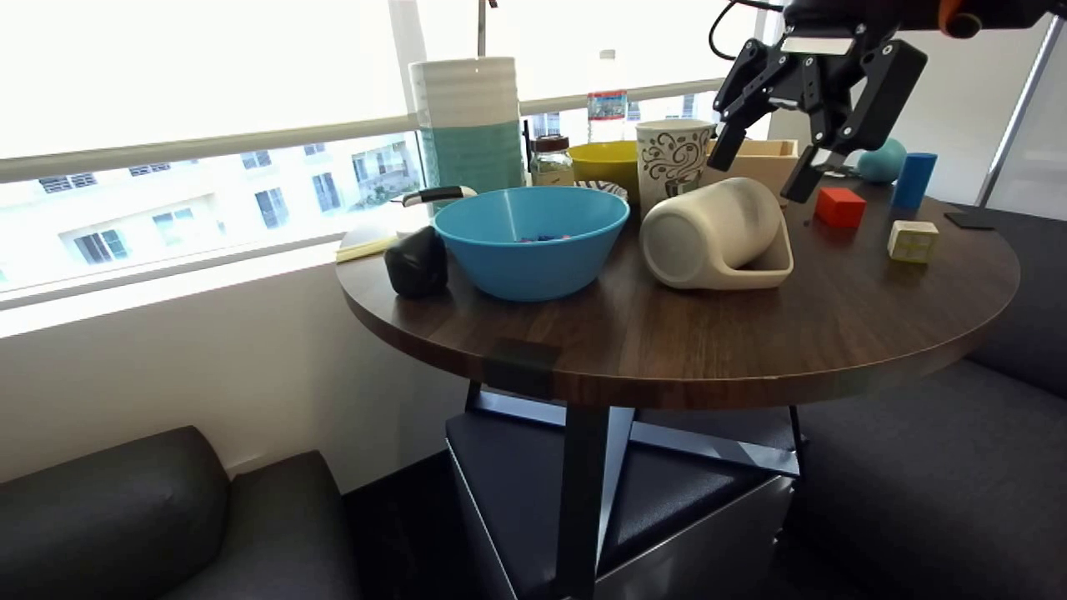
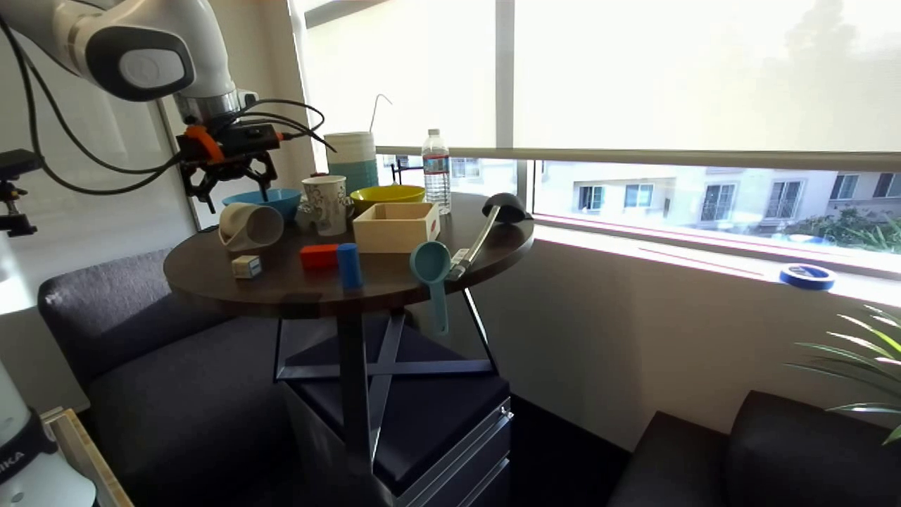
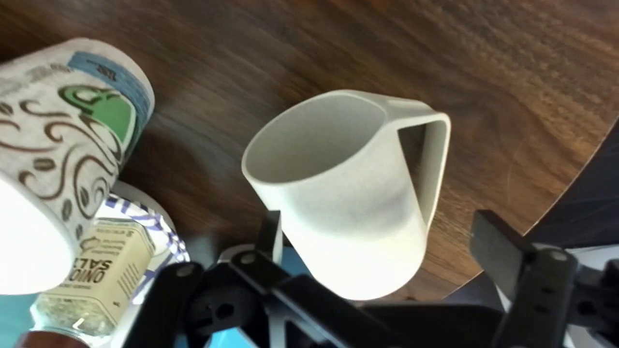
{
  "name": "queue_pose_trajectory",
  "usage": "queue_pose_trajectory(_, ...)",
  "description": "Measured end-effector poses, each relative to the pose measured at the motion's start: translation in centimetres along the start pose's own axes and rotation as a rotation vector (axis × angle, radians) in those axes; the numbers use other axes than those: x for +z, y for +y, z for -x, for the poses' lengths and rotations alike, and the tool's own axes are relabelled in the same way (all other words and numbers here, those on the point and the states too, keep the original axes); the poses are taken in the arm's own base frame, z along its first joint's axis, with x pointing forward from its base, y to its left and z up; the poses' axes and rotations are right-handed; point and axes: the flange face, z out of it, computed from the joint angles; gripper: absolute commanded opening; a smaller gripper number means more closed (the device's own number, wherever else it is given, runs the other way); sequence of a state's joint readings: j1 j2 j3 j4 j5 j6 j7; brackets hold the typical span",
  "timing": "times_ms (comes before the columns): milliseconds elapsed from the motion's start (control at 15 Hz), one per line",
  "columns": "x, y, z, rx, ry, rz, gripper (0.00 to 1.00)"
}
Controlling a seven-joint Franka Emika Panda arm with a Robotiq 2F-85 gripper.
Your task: Flip the mug over on the table
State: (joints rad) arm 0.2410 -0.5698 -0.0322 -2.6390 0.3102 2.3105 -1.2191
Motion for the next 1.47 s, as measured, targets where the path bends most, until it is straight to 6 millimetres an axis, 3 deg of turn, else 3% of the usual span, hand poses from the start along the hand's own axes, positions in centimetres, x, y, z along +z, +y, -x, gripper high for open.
queue_pose_trajectory(533,1.2,-0.5,-1.5,-0.265,-0.021,-0.017,1.0)
queue_pose_trajectory(1267,4.1,1.3,-2.7,-0.352,-0.042,-0.05,1.0)
queue_pose_trajectory(1333,4.3,1.4,-2.8,-0.352,-0.044,-0.053,0.75)
queue_pose_trajectory(1467,4.6,1.7,-2.8,-0.348,-0.048,-0.059,0.66)
